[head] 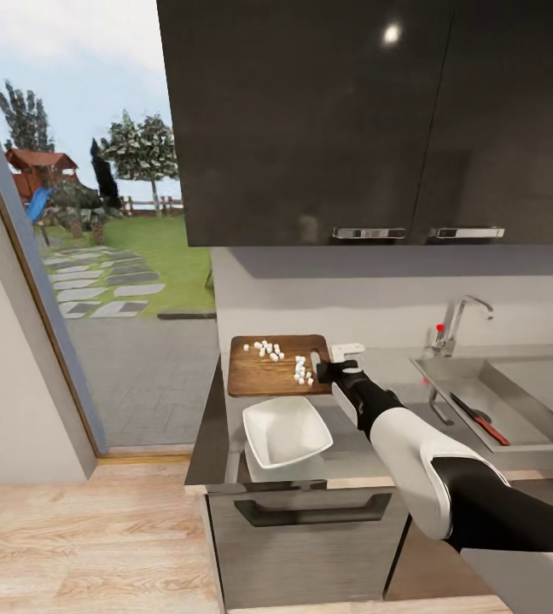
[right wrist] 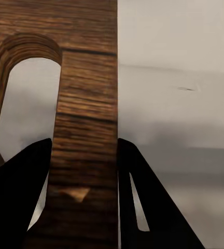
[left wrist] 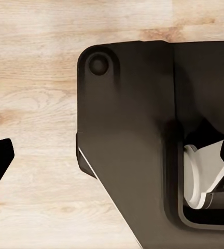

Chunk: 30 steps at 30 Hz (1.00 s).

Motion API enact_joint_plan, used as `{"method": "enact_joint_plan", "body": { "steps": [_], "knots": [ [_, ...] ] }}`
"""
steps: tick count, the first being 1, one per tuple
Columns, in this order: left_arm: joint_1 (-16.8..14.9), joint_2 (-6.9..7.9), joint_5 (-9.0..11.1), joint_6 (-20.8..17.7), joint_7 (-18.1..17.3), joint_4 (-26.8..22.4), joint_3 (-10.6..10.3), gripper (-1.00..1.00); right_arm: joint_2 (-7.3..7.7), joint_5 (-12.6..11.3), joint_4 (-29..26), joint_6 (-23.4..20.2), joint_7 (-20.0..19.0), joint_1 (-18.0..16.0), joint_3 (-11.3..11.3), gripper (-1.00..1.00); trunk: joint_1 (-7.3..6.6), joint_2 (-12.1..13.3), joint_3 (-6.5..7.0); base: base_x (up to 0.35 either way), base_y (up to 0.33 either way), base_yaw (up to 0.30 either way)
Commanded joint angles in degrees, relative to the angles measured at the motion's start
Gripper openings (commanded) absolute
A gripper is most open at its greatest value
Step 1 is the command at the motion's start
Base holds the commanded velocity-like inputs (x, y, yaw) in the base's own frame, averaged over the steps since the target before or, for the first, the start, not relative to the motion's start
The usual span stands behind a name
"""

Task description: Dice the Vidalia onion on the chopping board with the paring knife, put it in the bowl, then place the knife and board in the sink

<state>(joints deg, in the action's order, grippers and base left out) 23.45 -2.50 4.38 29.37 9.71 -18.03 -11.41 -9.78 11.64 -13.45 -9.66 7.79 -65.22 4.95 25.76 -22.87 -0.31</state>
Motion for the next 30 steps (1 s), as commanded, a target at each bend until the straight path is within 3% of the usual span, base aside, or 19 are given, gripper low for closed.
{"method": "enact_joint_plan", "body": {
  "steps": [1, 4, 9, 23, 30],
  "knots": [
    [0.02, 0.04, 0.46, 0.11, 0.31, -0.07, -0.49, 1.0, -0.06, 0.58, -0.09, -0.16, -0.06, 0.0, 0.5, -1.0, 0.03, -0.05, -0.03, 0.0, 0.0, 0.0],
    [0.03, 0.04, 0.46, 0.13, 0.31, -0.07, -0.48, 1.0, -0.06, 0.58, 1.17, 0.74, -0.06, 0.01, 0.5, -1.0, 0.03, -0.05, -0.03, 0.0, 0.0, 0.0],
    [0.07, 0.04, 0.46, 0.1, 0.31, -0.07, -0.49, 1.0, 0.01, 0.65, 3.83, 5.77, 0.02, 0.01, 0.5, -1.0, 0.03, -0.05, -0.03, 0.0, 0.0, 0.0],
    [0.03, 0.04, 0.46, 0.08, 0.31, -0.07, -0.5, 1.0, 0.2, 0.67, 4.49, 8.74, 0.03, 0.01, 0.5, -1.0, 0.03, -0.05, -0.03, 0.0, 0.002, 0.0],
    [0.02, 0.04, 0.46, 0.08, 0.31, -0.07, -0.48, 1.0, 0.12, 0.67, 4.57, 8.78, 0.03, 0.01, 0.5, -1.0, 0.03, -0.05, -0.03, 0.0, 0.156, 0.0]
  ]
}}
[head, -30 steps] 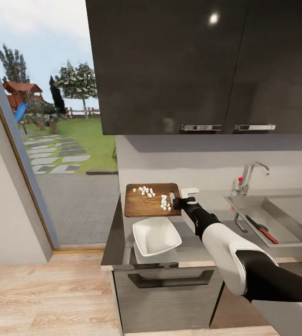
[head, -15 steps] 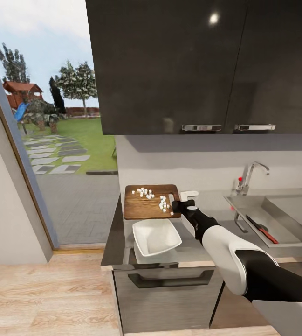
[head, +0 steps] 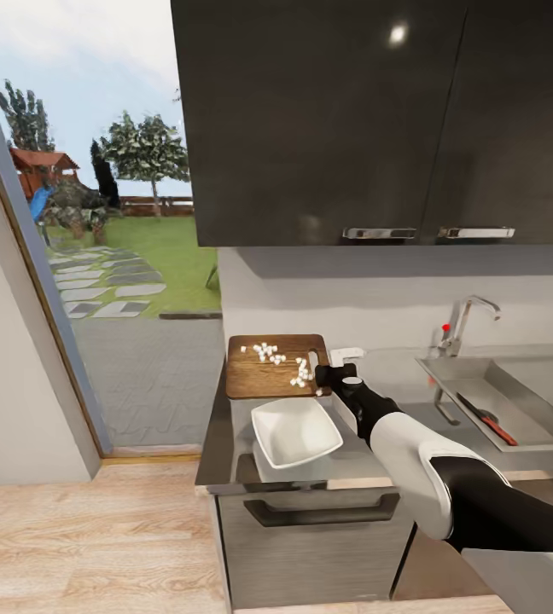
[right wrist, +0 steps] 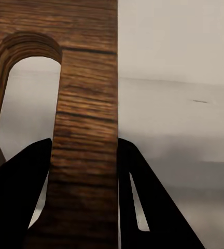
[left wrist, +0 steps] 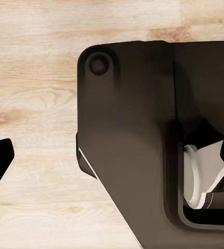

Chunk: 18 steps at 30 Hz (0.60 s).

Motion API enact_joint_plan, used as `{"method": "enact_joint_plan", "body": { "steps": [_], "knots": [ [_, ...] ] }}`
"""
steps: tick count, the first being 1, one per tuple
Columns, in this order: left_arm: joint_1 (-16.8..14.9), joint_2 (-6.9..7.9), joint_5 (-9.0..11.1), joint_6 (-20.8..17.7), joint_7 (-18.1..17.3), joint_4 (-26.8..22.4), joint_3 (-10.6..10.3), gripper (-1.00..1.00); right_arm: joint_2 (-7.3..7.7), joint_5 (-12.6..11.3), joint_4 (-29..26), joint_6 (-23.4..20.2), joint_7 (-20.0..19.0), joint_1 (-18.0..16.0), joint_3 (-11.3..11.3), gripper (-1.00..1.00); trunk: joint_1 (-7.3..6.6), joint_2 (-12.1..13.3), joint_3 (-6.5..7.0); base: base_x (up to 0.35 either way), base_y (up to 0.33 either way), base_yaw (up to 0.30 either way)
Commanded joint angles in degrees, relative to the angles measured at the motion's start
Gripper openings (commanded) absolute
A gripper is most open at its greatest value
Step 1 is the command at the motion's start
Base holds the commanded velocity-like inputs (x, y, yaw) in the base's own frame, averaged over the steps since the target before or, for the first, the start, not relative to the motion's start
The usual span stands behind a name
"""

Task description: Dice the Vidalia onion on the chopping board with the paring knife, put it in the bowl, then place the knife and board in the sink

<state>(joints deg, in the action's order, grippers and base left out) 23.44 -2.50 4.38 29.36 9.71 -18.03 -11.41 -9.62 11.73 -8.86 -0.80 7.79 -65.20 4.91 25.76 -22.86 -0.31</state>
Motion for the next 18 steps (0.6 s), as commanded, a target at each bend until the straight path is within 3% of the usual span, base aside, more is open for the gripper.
{"method": "enact_joint_plan", "body": {
  "steps": [1, 18],
  "knots": [
    [0.04, 0.04, 0.46, 0.08, 0.31, -0.07, -0.49, 1.0, -0.02, 0.58, -0.02, -0.08, 0.01, -0.02, 0.54, -1.0, 0.03, -0.06, -0.03, 0.0, 0.02, 0.0],
    [0.03, 0.04, 0.46, 0.08, 0.31, -0.07, -0.5, 1.0, 0.13, 0.58, 1.15, 2.86, -0.06, -0.02, 0.54, -1.0, 0.03, -0.06, -0.03, 0.0, 0.002, 0.0]
  ]
}}
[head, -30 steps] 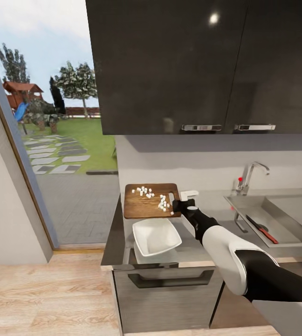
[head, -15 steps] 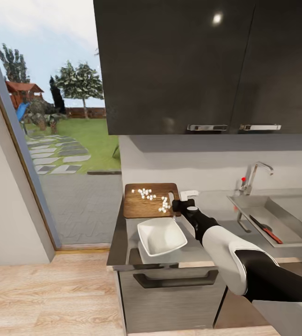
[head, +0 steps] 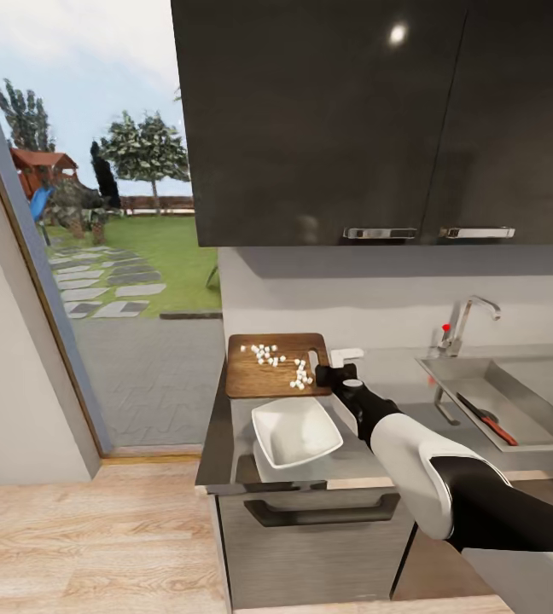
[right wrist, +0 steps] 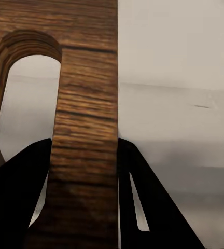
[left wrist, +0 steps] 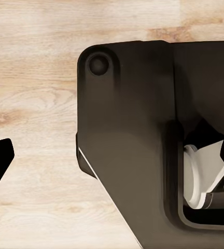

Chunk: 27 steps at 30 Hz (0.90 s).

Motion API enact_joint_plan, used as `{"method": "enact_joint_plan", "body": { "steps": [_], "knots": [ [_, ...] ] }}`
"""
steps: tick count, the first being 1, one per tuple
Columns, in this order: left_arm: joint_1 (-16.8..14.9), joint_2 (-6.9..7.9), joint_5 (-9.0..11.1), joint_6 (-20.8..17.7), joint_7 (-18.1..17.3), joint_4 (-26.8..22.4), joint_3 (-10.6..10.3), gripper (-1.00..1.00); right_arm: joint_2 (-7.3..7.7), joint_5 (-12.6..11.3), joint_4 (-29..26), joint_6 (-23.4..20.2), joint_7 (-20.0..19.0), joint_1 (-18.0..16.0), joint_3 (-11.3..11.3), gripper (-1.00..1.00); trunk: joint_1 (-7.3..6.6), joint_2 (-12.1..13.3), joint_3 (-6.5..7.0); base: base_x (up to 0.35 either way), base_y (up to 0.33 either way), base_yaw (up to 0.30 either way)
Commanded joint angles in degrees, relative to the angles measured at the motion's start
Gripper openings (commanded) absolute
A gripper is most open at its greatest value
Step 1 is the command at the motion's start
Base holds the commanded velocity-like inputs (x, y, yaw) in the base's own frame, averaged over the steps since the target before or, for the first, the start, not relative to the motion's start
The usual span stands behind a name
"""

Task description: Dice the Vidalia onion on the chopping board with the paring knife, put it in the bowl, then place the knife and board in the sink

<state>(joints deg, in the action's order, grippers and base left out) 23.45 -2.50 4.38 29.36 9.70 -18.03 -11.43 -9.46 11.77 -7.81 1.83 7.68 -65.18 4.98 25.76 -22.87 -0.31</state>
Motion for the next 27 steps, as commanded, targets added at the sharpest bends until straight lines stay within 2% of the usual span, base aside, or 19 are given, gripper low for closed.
{"method": "enact_joint_plan", "body": {
  "steps": [1, 11, 18, 27],
  "knots": [
    [0.03, 0.04, 0.45, 0.08, 0.32, -0.08, -0.48, 1.0, -0.04, 0.53, 0.12, 0.59, 0.05, -0.03, 0.46, -1.0, 0.03, -0.05, -0.03, 0.0, 0.0, 0.0],
    [0.07, 0.04, 0.45, 0.08, 0.32, -0.08, -0.48, 1.0, 0.05, 0.56, 0.16, 1.09, 0.05, -0.03, 0.48, -1.0, 0.03, -0.05, -0.03, 0.0, 0.0, 0.0],
    [0.04, 0.04, 0.45, 0.08, 0.32, -0.08, -0.48, 1.0, 0.05, 0.62, 2.77, 6.47, 0.13, -0.03, 0.55, -1.0, 0.03, -0.05, -0.03, 0.0, 0.0, 0.0],
    [0.04, 0.04, 0.45, 0.08, 0.32, -0.08, -0.5, 1.0, 0.05, 0.62, 2.97, 6.86, 0.14, -0.03, 0.55, -1.0, 0.03, -0.05, -0.03, 0.0, 0.0, 0.0]
  ]
}}
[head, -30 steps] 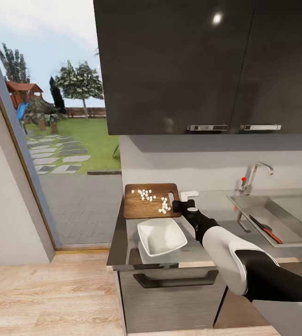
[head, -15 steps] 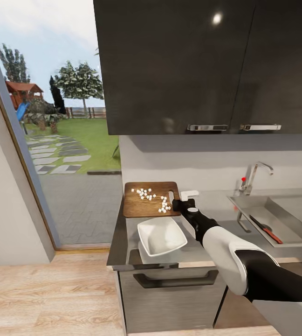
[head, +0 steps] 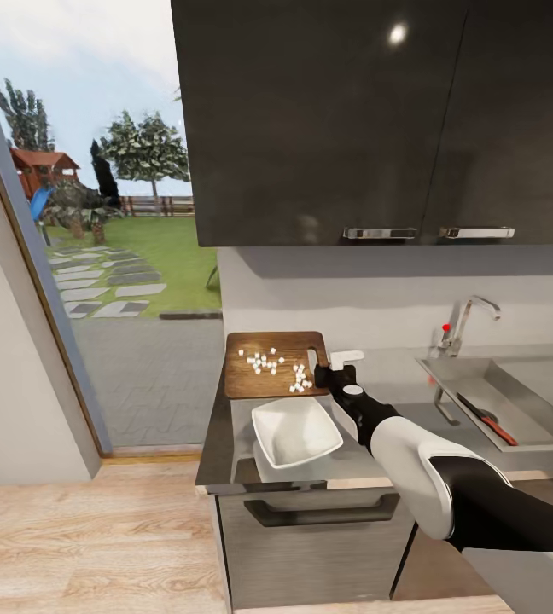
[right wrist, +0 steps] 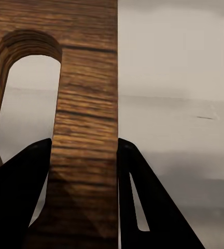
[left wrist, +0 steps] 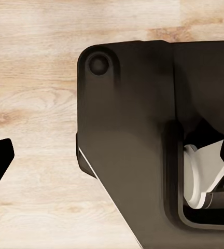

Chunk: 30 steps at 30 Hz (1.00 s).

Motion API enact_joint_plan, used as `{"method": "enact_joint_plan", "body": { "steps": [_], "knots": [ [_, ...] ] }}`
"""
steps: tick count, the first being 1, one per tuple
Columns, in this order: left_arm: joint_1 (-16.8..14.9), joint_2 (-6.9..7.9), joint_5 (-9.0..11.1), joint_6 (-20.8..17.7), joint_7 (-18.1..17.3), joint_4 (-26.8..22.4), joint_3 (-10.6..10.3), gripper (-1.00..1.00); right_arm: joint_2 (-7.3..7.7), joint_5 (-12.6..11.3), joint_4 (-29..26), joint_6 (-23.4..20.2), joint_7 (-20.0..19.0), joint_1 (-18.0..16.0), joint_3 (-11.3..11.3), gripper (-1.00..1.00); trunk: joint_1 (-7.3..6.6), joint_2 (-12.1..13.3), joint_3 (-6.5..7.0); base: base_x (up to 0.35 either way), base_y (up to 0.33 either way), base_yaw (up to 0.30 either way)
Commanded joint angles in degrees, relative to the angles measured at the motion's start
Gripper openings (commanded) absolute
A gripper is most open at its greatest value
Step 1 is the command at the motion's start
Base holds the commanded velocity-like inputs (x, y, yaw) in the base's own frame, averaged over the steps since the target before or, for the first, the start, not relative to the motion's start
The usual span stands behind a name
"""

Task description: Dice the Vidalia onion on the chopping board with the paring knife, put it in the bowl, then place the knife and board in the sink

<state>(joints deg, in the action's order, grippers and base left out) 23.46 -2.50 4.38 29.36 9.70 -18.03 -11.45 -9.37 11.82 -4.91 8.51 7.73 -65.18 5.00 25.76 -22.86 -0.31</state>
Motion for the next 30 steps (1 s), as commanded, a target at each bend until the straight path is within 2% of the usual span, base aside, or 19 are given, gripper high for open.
{"method": "enact_joint_plan", "body": {
  "steps": [1, 10, 14, 17, 30],
  "knots": [
    [0.03, 0.04, 0.46, 0.08, 0.32, -0.07, -0.46, 1.0, -0.03, 0.57, 0.07, 0.19, 0.1, -0.03, 0.53, -1.0, 0.03, -0.05, -0.03, 0.0, 0.0, 0.0],
    [0.04, -0.05, 0.46, 0.01, 0.32, -0.07, -0.47, 1.0, -0.13, 0.57, 0.02, -0.46, 0.52, -0.03, 0.43, -1.0, 0.03, -0.05, -0.03, 0.0, -0.119, 0.0],
    [0.02, -0.05, 0.46, 0.08, 0.32, -0.07, -0.48, 1.0, -0.41, 0.57, -0.13, -4.68, 0.7, -0.03, 0.31, -1.0, 0.03, -0.05, -0.03, 0.0, -0.019, 0.0],
    [0.03, -0.05, 0.46, 0.08, 0.32, -0.07, -0.47, 1.0, -0.52, 0.57, -0.18, -5.96, 0.71, -0.03, 0.28, -1.0, 0.03, -0.05, -0.03, 0.0, -0.002, 0.0],
    [0.03, -0.05, 0.46, 0.08, 0.32, -0.07, -0.47, 1.0, -0.57, 0.57, -0.19, -6.14, 0.71, -0.03, 0.27, -1.0, 0.03, -0.05, -0.03, 0.0, 0.0, 0.0]
  ]
}}
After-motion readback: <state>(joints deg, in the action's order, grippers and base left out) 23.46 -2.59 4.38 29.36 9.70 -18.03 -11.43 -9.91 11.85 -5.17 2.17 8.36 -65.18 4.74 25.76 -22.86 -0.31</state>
